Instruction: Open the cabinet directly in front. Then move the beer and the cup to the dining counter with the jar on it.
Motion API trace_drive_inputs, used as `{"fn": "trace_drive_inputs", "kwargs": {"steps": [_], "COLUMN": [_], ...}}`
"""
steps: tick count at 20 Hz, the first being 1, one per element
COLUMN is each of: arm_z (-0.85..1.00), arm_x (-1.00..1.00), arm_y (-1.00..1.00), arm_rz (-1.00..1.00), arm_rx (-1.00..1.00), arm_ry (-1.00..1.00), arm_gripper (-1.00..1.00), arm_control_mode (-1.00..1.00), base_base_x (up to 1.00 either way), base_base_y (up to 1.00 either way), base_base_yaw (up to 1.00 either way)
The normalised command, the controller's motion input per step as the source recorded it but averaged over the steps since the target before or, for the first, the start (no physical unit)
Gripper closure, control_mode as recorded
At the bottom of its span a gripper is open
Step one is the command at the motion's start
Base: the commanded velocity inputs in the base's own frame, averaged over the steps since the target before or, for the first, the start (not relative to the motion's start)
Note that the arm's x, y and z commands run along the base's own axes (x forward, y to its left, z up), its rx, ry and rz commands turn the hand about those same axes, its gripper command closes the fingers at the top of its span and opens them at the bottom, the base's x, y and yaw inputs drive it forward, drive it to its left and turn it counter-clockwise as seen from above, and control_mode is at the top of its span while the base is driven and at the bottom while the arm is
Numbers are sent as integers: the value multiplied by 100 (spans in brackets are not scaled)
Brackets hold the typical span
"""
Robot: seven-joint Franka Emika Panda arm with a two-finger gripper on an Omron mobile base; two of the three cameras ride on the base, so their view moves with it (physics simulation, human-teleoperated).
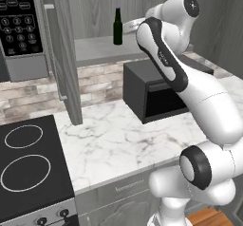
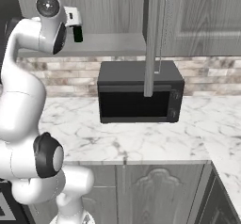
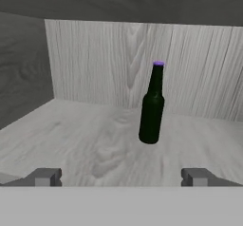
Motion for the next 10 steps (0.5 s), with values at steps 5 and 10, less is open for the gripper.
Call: {"fn": "trace_drive_inputs", "kwargs": {"steps": [5, 10], "arm_z": [0, 0], "arm_x": [32, 38], "arm_y": [0, 0], "arm_rz": [0, 0], "arm_rx": [0, 0], "arm_ry": [1, 2], "arm_gripper": [-100, -100], "arm_control_mode": [-100, -100], "base_base_x": [0, 0], "base_base_y": [0, 0], "base_base_yaw": [0, 0]}}
